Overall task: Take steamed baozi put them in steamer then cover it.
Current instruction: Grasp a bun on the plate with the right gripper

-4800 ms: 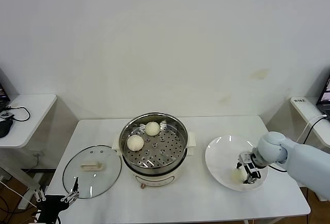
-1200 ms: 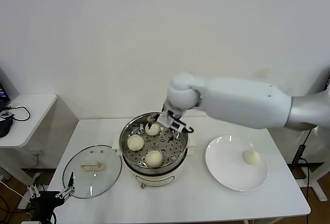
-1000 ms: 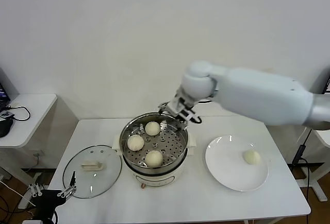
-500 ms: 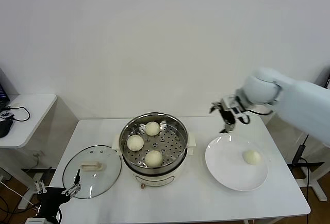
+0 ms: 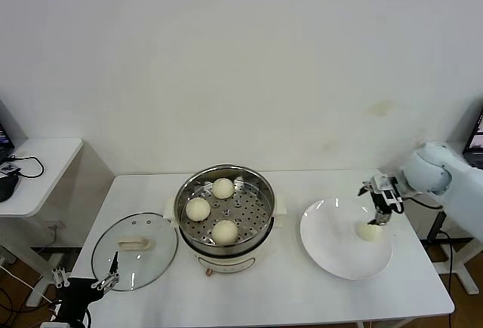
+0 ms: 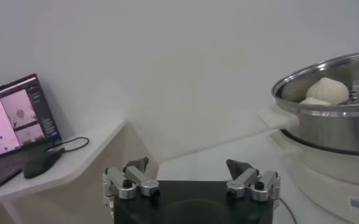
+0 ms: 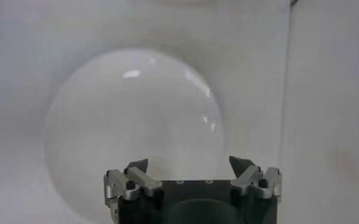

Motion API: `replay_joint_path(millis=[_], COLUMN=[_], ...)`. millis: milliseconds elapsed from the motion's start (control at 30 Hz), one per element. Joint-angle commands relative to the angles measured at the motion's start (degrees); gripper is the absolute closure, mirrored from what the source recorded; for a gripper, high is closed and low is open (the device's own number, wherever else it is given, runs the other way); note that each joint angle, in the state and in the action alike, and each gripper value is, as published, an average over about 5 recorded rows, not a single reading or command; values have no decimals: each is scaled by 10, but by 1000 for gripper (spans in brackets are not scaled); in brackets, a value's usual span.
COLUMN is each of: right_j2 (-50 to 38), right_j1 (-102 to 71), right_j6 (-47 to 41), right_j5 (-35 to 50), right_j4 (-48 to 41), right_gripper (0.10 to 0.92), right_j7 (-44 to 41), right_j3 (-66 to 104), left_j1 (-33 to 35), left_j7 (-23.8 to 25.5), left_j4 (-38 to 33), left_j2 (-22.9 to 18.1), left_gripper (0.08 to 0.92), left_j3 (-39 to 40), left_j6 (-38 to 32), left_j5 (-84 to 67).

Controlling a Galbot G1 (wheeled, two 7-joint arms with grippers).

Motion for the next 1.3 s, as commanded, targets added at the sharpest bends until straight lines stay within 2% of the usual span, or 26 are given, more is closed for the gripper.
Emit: replay_joint_path(millis=[33,800,1000,1300], right_j2=[6,121,126,118], right_j1=[-135,-124,-118,-105], right_j6=[13,19,13,7], right_j5=[-74,-106,-114,-115], right_j4=[-74,-170,-173,-165], right_gripper=[203,205,249,365], right_j7=[0,20,19,9], right_j3=[94,88,86,79], left_j1=[3,4,4,4], left_j7=[0,2,2,2], left_j4=[0,6,6,8], left_j2=[-1,-4,-5,-6], left_gripper=[177,177,177,177], left_j3=[-1,-10,-10,-10], left_j6=[1,1,1,1], left_j5=[1,1,1,1])
